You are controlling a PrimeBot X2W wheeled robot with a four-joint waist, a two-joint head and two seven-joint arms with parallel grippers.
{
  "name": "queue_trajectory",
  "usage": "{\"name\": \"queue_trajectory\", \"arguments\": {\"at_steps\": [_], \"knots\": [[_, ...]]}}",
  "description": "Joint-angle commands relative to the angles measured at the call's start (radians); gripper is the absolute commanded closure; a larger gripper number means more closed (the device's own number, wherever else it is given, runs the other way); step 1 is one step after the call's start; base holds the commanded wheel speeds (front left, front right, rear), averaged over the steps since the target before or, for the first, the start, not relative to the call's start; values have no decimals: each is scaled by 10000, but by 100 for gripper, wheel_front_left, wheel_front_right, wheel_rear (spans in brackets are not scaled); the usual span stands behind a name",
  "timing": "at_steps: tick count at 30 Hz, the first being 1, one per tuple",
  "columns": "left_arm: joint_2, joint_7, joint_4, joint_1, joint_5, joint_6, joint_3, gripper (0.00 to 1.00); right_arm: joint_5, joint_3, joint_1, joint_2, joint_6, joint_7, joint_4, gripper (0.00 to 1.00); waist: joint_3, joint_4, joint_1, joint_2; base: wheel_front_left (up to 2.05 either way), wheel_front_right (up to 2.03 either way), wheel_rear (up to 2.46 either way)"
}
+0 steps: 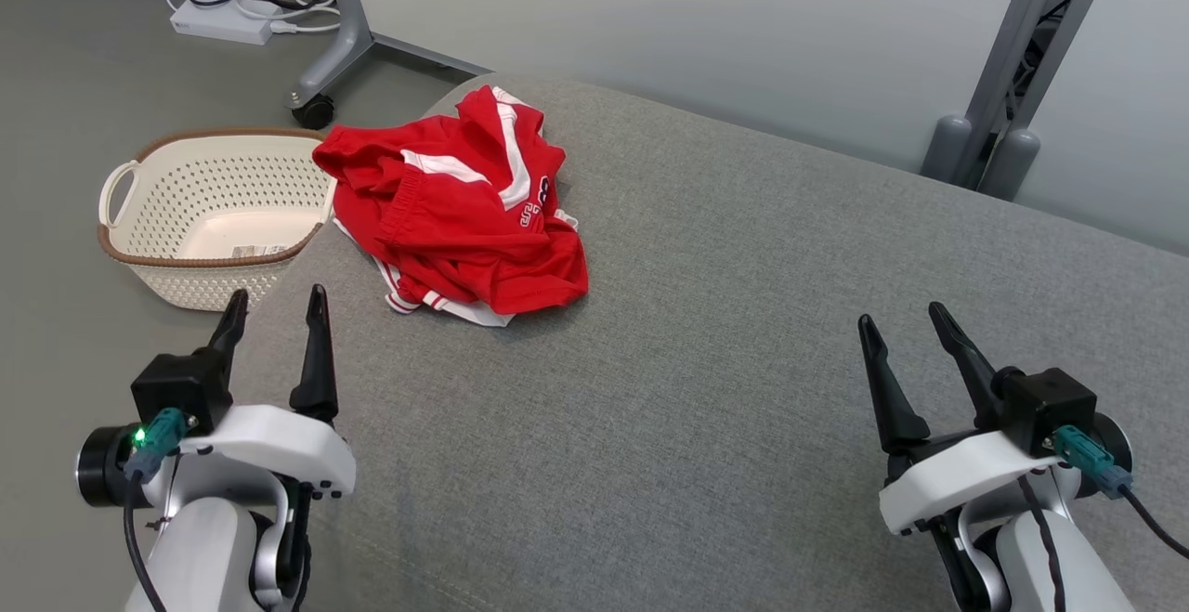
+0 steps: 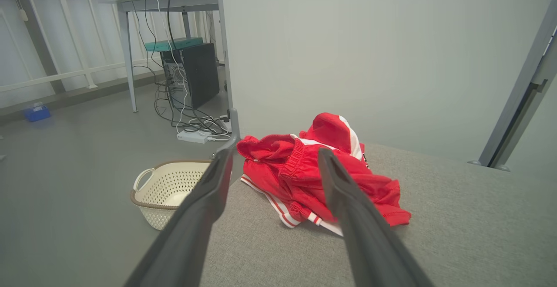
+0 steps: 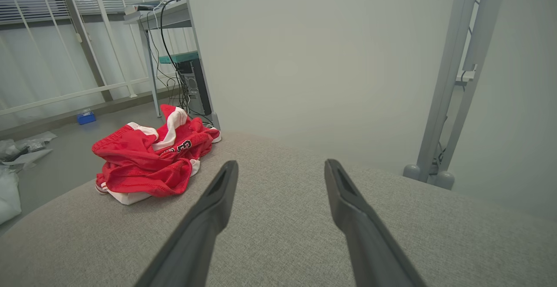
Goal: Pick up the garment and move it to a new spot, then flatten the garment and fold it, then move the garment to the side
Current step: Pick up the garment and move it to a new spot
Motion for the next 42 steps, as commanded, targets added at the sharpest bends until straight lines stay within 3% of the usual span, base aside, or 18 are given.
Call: {"name": "queue_trajectory", "arguments": {"at_steps": [1,6,13,22,37,38,39,40,42], "knots": [[84,25,-71,-375,-71,61,36,0,-97,-14,-113,-83,1,-58,-23,0,46,8,0,0,0,0,0],[258,330,-138,-1687,-317,-291,161,0,-116,191,-228,-80,1,23,-80,0,266,-194,0,0,0,0,0],[671,1515,1248,-3629,-958,-875,410,0,-389,431,-466,-85,-1,115,-155,0,758,-845,0,0,0,0,0],[1257,2947,4849,-5529,-1719,-1895,501,0,-624,769,-1029,-152,-1,343,-276,0,2049,-2046,0,0,0,0,0],[2112,2890,8048,-6399,-2578,-2386,893,0,-585,1171,-1564,-562,-1,613,-882,0,3759,-3140,0,0,0,0,0],[2118,2827,8129,-6452,-2612,-2381,906,4,-592,1157,-1569,-572,-1,608,-903,0,3805,-3149,0,0,0,0,0],[2145,2749,8200,-6517,-2620,-2401,898,47,-595,1150,-1589,-584,1,615,-929,0,3852,-3151,0,0,0,0,0],[2183,2594,8223,-6553,-2622,-2414,891,100,-598,1144,-1612,-593,-1,623,-934,0,3879,-3149,0,0,0,0,0],[2310,2037,8269,-6743,-2735,-2414,1002,100,-588,1149,-1730,-602,-1,635,-982,0,3915,-3123,0,0,0,0,0]]}}
